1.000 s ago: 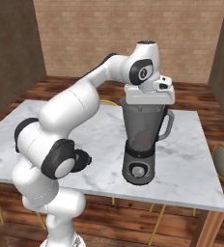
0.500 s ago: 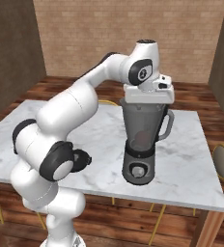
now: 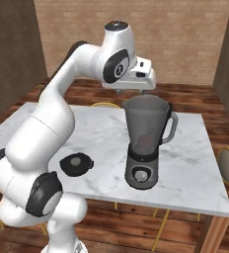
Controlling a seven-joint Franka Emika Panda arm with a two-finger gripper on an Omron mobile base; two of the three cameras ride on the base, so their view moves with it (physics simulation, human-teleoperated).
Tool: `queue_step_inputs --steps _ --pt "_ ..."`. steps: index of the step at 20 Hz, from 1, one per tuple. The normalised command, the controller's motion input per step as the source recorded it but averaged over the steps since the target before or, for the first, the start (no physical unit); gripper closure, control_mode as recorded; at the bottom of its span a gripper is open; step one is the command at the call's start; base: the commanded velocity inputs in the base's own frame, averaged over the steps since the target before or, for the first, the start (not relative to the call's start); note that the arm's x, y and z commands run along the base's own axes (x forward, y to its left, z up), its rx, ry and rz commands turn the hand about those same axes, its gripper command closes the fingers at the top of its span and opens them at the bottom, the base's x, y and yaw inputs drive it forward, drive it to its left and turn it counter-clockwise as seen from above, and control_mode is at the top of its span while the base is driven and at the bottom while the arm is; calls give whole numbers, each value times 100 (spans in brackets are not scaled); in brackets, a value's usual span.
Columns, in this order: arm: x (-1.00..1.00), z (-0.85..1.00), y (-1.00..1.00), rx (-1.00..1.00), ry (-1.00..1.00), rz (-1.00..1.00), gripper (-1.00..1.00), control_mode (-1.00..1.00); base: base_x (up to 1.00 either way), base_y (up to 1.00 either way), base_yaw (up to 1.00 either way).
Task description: Grab the garlic and onion from the fridge, place them in the blender, close the lid, and turn on the blender to create a marinade.
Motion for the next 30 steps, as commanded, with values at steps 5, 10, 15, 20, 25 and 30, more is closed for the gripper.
queue_step_inputs --steps 5,10,15,20,25,30 --pt "-67 12 86 -4 -30 2 -100 -100 0 0 0" --pt "-71 -20 84 0 0 3 -100 -100 0 0 0" --pt "-57 -42 81 0 4 2 -100 -100 0 0 0" --pt "-28 -54 79 0 9 1 -100 -100 0 0 0" --pt "0 -50 66 0 11 0 -100 -100 0 0 0" --pt "0 -51 41 0 12 0 -100 -100 0 0 0"
